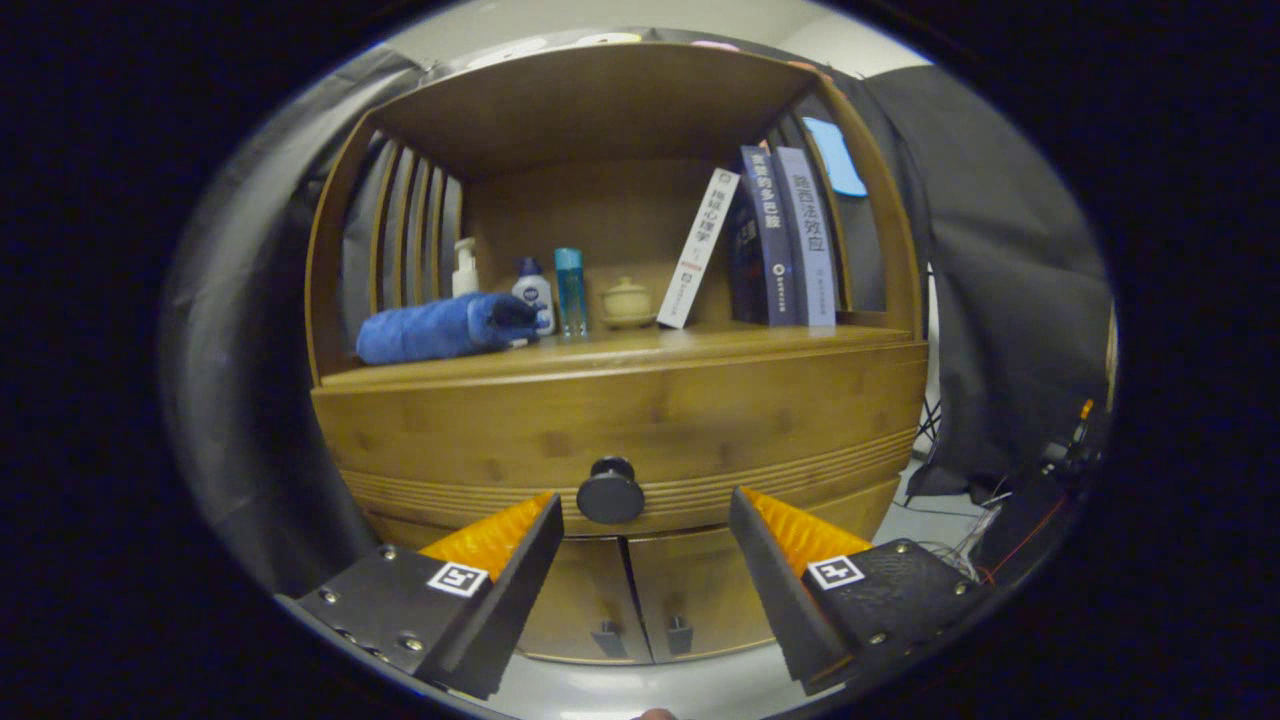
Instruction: Pull open the drawer, take out the items inside it, and place them on the countertop above the cabinet.
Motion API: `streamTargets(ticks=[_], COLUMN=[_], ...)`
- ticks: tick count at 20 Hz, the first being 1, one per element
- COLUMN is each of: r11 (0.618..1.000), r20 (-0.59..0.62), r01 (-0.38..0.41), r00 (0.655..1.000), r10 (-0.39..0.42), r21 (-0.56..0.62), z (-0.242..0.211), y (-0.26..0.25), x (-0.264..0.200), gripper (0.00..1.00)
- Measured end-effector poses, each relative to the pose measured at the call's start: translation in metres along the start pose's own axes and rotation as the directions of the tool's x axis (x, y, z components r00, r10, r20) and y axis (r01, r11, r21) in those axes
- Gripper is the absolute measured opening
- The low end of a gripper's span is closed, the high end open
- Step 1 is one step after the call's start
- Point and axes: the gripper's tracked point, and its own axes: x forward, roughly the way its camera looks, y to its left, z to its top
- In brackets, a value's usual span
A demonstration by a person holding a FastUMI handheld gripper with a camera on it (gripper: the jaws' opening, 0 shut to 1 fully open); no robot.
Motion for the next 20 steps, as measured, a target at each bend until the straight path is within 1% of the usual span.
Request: streamTargets(ticks=[3, 7, 10, 14, 15, 18, 19, 20], r11=[0.998, 0.998, 0.997, 0.998, 0.998, 0.997, 0.997, 0.997], r20=[-0.009, -0.058, -0.068, -0.045, -0.054, 0.027, 0.050, 0.067], r01=[0.007, -0.007, -0.027, -0.022, -0.032, -0.068, -0.052, -0.055], r00=[1.000, 0.998, 0.997, 0.999, 0.998, 0.997, 0.997, 0.996], r10=[-0.008, 0.003, 0.022, 0.019, 0.029, 0.070, 0.055, 0.058], r21=[-0.057, -0.070, -0.072, -0.055, -0.052, -0.043, -0.055, -0.059], z=[-0.009, -0.029, -0.036, -0.039, -0.042, -0.015, -0.009, -0.003], y=[0.002, 0.007, 0.011, 0.006, 0.007, 0.017, 0.016, 0.019], x=[0.014, 0.042, 0.044, 0.048, 0.048, 0.041, 0.037, 0.036], gripper=[1.00, 0.81, 0.52, 0.52, 0.52, 0.52, 0.52, 0.54])
